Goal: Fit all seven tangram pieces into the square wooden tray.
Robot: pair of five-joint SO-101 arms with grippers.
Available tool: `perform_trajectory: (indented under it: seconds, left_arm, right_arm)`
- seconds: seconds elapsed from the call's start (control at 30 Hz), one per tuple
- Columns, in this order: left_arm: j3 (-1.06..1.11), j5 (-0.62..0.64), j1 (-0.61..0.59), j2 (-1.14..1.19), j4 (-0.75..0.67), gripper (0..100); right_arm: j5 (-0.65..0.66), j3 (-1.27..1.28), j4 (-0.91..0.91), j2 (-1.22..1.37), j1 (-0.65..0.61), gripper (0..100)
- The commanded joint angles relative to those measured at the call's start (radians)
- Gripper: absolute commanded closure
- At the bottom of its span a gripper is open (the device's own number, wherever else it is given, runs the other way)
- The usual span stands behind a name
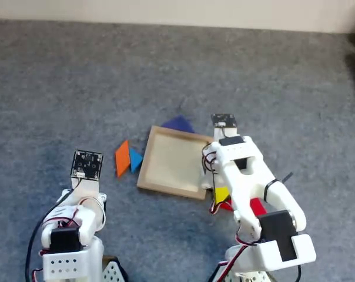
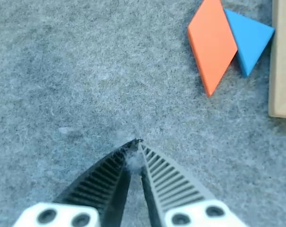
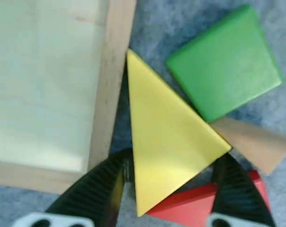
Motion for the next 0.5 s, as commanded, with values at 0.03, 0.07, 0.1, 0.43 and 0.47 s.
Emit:
perform_trajectory:
  seconds: [0.03, 0.07, 0.1, 0.43, 0.47]
  left_arm:
    - [0.007, -0.003, -0.001, -0.001, 0.003, 99]
    - [0.007, -0.003, -0.001, -0.001, 0.003, 99]
    - [0.007, -0.003, -0.001, -0.001, 0.003, 99]
    - [0.007, -0.003, -0.001, -0.001, 0.003, 99]
    - [0.007, -0.003, -0.001, -0.001, 0.003, 99]
  right_arm:
    - [0.038, 0.005, -0.031, -0.124, 0.01, 77.1]
    - [0.038, 0.008, -0.031, -0.148, 0.01, 77.1]
    - [0.038, 0.01, -0.031, -0.171, 0.01, 77.1]
    - [0.043, 0.016, -0.038, -0.074, 0.065, 67.3]
    - [0.043, -0.007, -0.035, -0.056, 0.065, 67.3]
